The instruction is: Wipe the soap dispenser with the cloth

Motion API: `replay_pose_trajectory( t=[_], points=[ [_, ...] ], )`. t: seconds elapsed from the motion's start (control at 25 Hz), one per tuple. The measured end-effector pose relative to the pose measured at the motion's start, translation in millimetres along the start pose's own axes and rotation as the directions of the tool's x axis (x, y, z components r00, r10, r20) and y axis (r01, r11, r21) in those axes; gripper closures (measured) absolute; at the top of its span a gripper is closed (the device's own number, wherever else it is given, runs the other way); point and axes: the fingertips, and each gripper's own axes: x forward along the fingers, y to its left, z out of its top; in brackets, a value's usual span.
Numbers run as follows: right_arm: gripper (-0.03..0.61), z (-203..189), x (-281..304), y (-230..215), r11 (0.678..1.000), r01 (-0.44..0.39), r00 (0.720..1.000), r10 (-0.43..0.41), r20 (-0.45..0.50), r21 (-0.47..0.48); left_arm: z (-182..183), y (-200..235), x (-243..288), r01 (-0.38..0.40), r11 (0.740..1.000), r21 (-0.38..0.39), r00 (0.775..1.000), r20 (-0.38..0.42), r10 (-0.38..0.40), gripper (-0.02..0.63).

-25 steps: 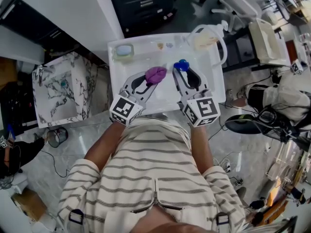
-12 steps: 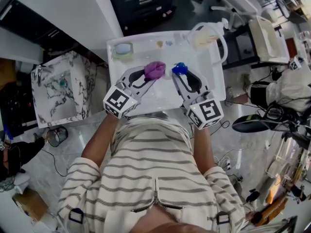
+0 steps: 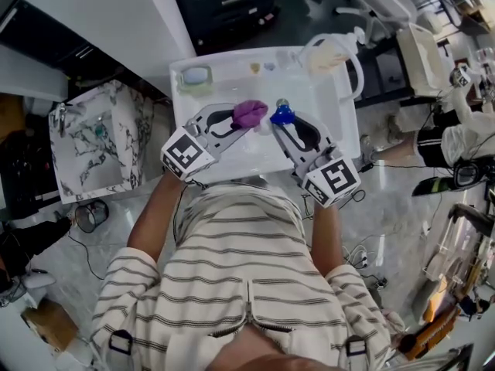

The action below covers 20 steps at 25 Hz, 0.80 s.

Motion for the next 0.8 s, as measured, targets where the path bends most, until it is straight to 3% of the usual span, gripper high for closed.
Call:
replay_pose_trajectory(
  t=[0.28, 0.8],
  points=[
    [0.443, 2, 2, 12, 0.998, -0.059, 0.998, 0.059, 0.007, 0.008, -3, -1, 1, 0.071, 0.997, 0.003, 0.997, 0.016, -0.071, 0.495],
    [0.443, 11, -5, 44, 0.980, -0.199, 0.979, 0.199, 0.038, -0.005, -5, -18, 7, 0.244, 0.970, -0.010, 0.969, 0.029, -0.244, 0.497]
  ],
)
